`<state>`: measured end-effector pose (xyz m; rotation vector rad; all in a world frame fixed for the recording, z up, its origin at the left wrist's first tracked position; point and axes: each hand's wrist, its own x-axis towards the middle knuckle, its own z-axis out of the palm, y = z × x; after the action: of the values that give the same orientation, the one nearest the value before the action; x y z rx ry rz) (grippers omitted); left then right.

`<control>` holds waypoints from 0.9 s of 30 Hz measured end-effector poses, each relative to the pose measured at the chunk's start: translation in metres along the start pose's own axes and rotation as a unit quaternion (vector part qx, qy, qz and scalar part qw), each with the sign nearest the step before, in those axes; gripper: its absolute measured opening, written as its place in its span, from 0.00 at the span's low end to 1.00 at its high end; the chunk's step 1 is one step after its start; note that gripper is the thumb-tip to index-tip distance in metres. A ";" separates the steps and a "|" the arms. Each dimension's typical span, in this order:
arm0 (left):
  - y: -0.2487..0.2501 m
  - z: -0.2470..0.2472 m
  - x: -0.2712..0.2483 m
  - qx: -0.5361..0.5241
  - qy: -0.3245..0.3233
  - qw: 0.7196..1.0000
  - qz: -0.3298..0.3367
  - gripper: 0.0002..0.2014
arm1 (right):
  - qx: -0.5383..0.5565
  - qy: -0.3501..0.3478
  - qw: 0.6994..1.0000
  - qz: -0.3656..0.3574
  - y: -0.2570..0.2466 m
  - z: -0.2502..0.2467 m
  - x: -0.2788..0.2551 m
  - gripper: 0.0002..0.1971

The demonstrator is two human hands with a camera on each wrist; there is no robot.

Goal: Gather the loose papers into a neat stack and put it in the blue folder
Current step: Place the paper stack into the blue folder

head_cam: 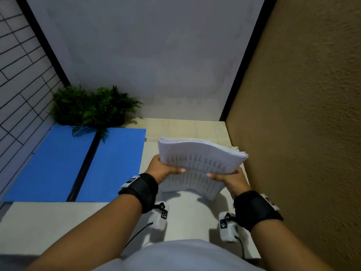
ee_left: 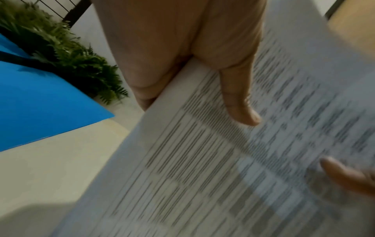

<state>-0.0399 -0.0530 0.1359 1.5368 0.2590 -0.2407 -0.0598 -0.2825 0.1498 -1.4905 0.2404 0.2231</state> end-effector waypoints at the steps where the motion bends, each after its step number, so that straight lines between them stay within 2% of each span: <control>1: -0.010 0.003 -0.002 -0.001 0.018 1.000 -0.016 0.19 | -0.004 0.007 1.000 0.009 0.004 0.001 0.000 0.23; 4: -0.023 0.011 -0.009 -0.021 0.087 0.996 -0.017 0.13 | -0.011 0.020 1.000 -0.003 -0.001 0.003 0.003 0.18; 6: -0.013 0.013 -0.015 -0.044 0.097 0.994 -0.008 0.09 | 0.008 0.012 1.000 -0.024 -0.013 0.004 0.006 0.20; 9: 0.001 0.008 -0.021 -0.124 0.094 0.988 0.007 0.13 | 0.034 -0.031 0.998 -0.037 -0.029 0.008 0.008 0.24; 11: 0.007 -0.003 -0.023 -0.180 0.112 0.977 0.016 0.16 | 0.046 -0.075 0.996 -0.013 -0.030 0.016 0.007 0.24; 14: 0.010 -0.035 -0.021 -0.226 0.156 0.961 0.024 0.17 | 0.065 -0.113 0.990 0.054 -0.005 0.035 0.005 0.26; 17: 0.000 -0.072 -0.018 -0.226 0.177 0.958 0.020 0.19 | -0.027 -0.119 0.990 0.068 0.020 0.061 0.003 0.23; 20: -0.013 -0.110 -0.016 -0.147 0.189 0.971 -0.001 0.16 | -0.080 -0.107 0.989 0.069 0.031 0.088 0.008 0.18; 23: -0.035 -0.169 -0.012 -0.059 0.242 0.966 -0.070 0.10 | -0.040 -0.086 0.990 0.102 0.037 0.113 0.015 0.19; 25: -0.057 -0.219 -0.009 0.040 0.289 0.950 -0.111 0.09 | -0.008 -0.064 0.990 0.125 0.038 0.127 0.020 0.19; 27: -0.081 -0.265 -0.009 0.237 0.297 0.911 -0.159 0.08 | -0.019 -0.033 0.991 0.131 0.042 0.140 0.029 0.18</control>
<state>-0.0776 0.2106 0.0575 2.0263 0.9993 -0.0829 -0.0416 -0.1404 0.1105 -1.4843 0.3804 0.4896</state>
